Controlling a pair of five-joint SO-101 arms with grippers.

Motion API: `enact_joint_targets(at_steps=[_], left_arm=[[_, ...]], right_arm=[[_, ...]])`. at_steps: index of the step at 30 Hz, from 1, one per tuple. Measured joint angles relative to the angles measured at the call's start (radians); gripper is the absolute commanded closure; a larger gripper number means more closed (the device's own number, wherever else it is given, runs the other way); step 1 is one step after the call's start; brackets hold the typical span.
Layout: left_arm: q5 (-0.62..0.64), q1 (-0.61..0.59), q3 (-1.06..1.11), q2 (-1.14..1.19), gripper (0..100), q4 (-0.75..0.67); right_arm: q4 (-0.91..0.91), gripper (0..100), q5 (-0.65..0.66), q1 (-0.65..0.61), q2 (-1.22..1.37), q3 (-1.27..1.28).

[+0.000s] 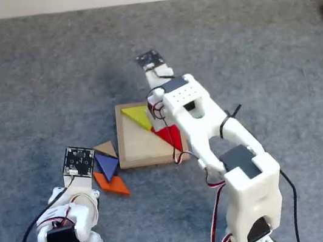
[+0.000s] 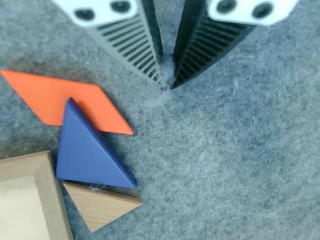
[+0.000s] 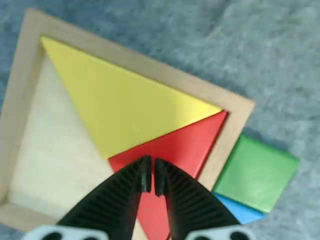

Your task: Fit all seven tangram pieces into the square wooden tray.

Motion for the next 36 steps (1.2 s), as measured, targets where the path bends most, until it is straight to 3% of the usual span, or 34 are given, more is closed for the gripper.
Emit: enact_joint_targets(at_steps=[15, 22, 28, 36], left_arm=[[0.000, 0.000, 0.000, 0.000, 99, 0.000], [0.000, 0.000, 0.000, 0.000, 99, 0.000], [0.000, 0.000, 0.000, 0.000, 99, 0.000], [0.000, 0.000, 0.000, 0.000, 99, 0.000]], right_arm=[[0.417, 96.1, 0.002, 0.074, 0.021, -0.379], [0.427, 93.8, 0.002, 0.180, 0.021, -0.379], [0.400, 71.7, -0.043, 0.180, 0.021, -0.379], [0.267, 70.7, -0.057, 0.180, 0.021, -0.269]])
